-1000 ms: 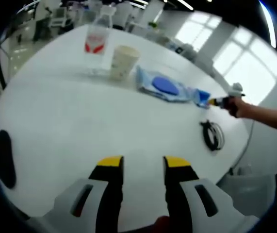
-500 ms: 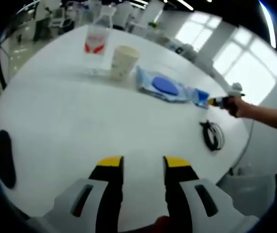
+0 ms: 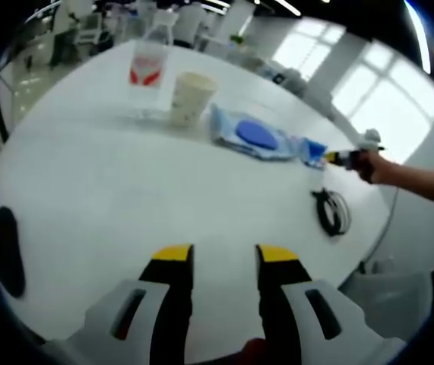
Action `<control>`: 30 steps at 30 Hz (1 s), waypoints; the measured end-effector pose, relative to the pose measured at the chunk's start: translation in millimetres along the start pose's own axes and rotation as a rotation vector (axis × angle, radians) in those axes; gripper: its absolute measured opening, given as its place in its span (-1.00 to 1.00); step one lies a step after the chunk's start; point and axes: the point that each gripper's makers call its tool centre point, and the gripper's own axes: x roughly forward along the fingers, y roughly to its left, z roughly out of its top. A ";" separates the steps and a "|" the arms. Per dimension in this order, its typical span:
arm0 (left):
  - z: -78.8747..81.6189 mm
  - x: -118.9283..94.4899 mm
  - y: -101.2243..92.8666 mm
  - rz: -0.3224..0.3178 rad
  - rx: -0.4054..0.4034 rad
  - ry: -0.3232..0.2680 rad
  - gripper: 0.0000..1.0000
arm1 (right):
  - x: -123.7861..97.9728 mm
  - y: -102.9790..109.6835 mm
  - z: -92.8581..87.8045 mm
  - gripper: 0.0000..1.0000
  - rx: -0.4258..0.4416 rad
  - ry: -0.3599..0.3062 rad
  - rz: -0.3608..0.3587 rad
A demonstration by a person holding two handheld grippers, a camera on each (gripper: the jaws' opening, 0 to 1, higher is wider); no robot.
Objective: Arrange the tabletop items into an orderly group along one side of the table until the central work area is clear of visible clutter.
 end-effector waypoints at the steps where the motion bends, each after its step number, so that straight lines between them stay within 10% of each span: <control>1: 0.4 0.2 0.3 0.000 0.000 -0.001 -0.40 | -1.0 0.8 0.7 -0.51 -0.004 -0.004 0.001; 16: 8.5 -1.9 -8.1 -0.029 0.005 -0.033 -0.40 | -82.2 48.7 -12.8 -0.31 -0.091 -0.034 0.093; 30: 12.2 -3.3 -21.0 -0.068 0.025 -0.048 -0.40 | -91.1 65.5 -43.4 -0.24 -0.165 0.020 0.210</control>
